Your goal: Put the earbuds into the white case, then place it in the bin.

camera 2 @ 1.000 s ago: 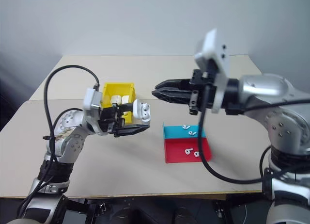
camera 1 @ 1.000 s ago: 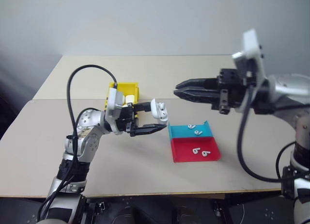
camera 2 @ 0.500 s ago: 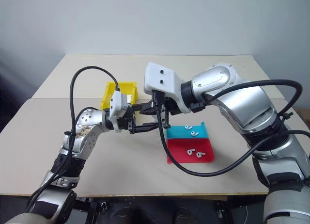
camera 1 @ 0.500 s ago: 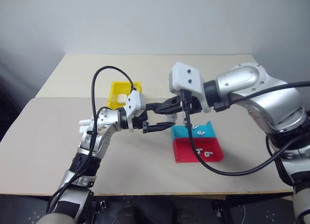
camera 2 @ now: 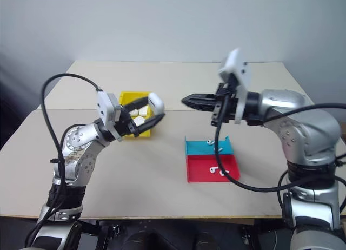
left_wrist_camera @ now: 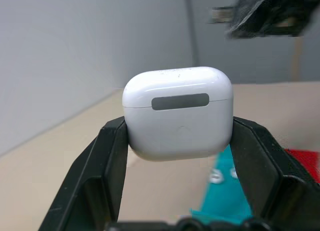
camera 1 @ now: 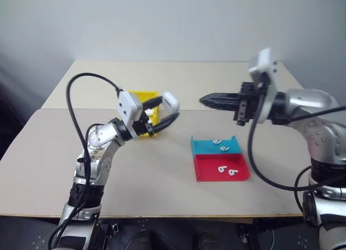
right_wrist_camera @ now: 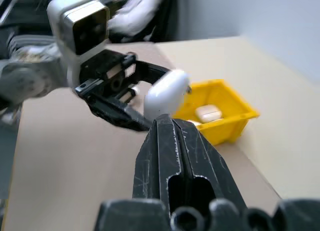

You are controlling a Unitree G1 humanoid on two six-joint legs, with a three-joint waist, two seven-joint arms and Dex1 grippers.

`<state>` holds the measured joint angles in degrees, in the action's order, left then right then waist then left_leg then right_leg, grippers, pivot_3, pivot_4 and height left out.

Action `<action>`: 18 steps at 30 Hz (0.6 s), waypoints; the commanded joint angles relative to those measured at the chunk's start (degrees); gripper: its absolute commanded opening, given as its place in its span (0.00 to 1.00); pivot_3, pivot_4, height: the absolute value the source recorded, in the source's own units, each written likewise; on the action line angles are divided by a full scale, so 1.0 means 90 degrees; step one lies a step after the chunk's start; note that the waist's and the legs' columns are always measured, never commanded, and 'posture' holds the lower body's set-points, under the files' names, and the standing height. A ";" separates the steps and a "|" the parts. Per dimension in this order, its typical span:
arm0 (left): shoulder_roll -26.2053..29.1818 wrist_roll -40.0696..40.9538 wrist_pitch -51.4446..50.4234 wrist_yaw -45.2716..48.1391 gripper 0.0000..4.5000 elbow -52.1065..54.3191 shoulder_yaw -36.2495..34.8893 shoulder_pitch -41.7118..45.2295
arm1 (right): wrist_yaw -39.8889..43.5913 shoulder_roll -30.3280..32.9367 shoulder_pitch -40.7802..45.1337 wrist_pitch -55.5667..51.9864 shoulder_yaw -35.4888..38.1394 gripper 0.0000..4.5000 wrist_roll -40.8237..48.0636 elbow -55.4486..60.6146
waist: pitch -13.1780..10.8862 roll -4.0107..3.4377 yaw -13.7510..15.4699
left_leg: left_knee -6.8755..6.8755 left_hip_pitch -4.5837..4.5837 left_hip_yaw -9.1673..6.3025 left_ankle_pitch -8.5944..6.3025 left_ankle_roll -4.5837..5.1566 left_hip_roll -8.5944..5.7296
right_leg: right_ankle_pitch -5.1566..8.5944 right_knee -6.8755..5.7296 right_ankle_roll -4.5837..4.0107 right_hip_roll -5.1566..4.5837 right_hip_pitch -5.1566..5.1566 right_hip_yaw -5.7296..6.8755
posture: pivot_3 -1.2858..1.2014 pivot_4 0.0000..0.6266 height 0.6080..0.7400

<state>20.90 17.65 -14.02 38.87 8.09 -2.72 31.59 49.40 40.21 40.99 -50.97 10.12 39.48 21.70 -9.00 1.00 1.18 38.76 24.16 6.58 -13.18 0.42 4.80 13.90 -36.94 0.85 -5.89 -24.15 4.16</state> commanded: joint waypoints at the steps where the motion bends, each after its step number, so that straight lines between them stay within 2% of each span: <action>1: 0.0039 -0.0893 -0.0307 -0.1438 0.62 0.0046 -0.0265 0.0199 | -0.0395 -0.0130 -0.0900 0.0562 0.0259 0.01 -0.0151 0.0870 | 0.0000 0.0000 -0.0001 | 0.0001 0.0000 0.0003 0.0000 0.0000 0.0000 | 0.0000 0.0001 0.0000 0.0000 -0.0003 -0.0003 | 0.52 0.24 1.00; 6: -0.0284 -0.1703 -0.0599 -0.2834 0.62 -0.1122 -0.0184 0.0739 | -0.1045 -0.0397 -0.1361 0.0653 -0.0018 0.01 -0.0379 0.1190 | 0.0000 0.0000 -0.0034 | 0.0004 -0.0001 0.0004 0.0001 0.0000 -0.0009 | -0.0004 -0.0011 0.0007 -0.0008 -0.0007 -0.0006 | 0.52 0.24 1.00; 8: -0.0275 -0.2034 -0.0532 -0.3090 0.62 -0.1560 -0.0023 0.0862 | -0.1161 -0.0422 -0.1352 0.0627 -0.0063 0.01 -0.0358 0.1236 | 0.0000 0.0000 -0.0041 | -0.0002 -0.0006 0.0001 0.0001 0.0000 -0.0009 | -0.0004 -0.0010 0.0007 -0.0005 -0.0004 -0.0004 | 0.52 0.24 1.00; 10: -0.0375 -0.1930 -0.0855 -0.3132 0.62 -0.1708 -0.0067 0.0972 | -0.1202 -0.0407 -0.1338 0.0637 -0.0077 0.01 -0.0333 0.1248 | 0.0000 0.0000 -0.0061 | -0.0007 -0.0005 0.0003 0.0000 0.0000 -0.0010 | -0.0004 -0.0005 0.0007 -0.0004 -0.0005 -0.0005 | 0.52 0.24 1.00; 12: -0.0419 -0.2073 -0.0959 -0.3324 0.79 -0.1929 -0.0023 0.1072 | -0.1225 -0.0373 -0.1322 0.0613 -0.0083 0.00 -0.0297 0.1245 | -0.0001 0.0002 -0.0059 | -0.0005 0.0001 0.0007 0.0001 -0.0002 -0.0010 | -0.0004 -0.0001 0.0007 -0.0005 -0.0010 -0.0008 | 0.52 0.24 1.00; 15: -0.0407 -0.2050 -0.0915 -0.3261 0.98 -0.2015 -0.0006 0.1109 | -0.1227 -0.0341 -0.1303 0.0623 -0.0095 0.00 -0.0270 0.1221 | -0.0002 0.0003 -0.0054 | -0.0003 0.0004 0.0008 0.0001 -0.0002 -0.0010 | -0.0004 0.0002 0.0007 -0.0006 -0.0010 -0.0007 | 0.52 0.24 1.00; 18: -0.0459 -0.1820 -0.0654 -0.3118 1.00 -0.1851 -0.0134 0.1065 | -0.1204 -0.0355 -0.1250 0.0621 -0.0088 0.00 -0.0208 0.1165 | -0.0002 0.0003 -0.0055 | -0.0002 0.0002 0.0007 0.0001 -0.0001 -0.0010 | -0.0004 -0.0001 0.0007 -0.0006 -0.0009 -0.0007 | 0.52 0.24 1.00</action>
<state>16.85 0.25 -21.86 10.28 -11.29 -2.85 39.86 38.63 36.54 28.51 -46.66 8.70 36.72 30.98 -9.02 1.02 0.69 38.74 24.17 6.64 -13.17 0.41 4.72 13.87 -36.96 0.91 -5.95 -24.22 4.10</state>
